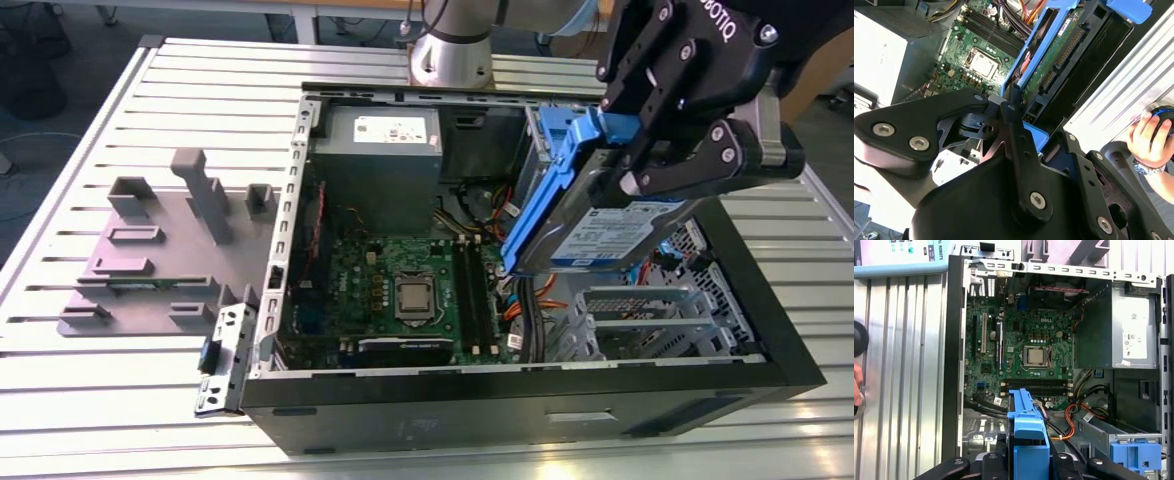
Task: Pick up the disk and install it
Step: 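Insert the disk into the insertion slot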
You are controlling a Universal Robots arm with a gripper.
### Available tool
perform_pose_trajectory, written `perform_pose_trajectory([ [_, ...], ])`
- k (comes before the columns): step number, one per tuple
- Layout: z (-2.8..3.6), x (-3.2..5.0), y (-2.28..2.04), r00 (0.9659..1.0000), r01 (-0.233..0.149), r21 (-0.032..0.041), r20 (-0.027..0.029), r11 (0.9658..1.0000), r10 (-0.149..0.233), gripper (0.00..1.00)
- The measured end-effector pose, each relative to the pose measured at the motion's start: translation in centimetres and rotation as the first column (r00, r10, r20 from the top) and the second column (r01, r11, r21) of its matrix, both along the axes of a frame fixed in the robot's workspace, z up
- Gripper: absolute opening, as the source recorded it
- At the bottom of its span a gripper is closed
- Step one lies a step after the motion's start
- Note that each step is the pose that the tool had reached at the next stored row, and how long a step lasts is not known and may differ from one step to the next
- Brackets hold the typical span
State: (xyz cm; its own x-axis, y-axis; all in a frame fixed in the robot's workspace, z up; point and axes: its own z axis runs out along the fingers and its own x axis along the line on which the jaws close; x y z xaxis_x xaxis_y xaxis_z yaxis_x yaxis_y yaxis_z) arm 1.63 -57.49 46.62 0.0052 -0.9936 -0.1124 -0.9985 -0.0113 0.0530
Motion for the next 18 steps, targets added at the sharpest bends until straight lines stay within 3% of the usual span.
perform_pose_trajectory([
  [18,-0.13,1.09,0.00,1.0000,0.000,0.0000,0.0000,1.0000,0.000,0.37],
])
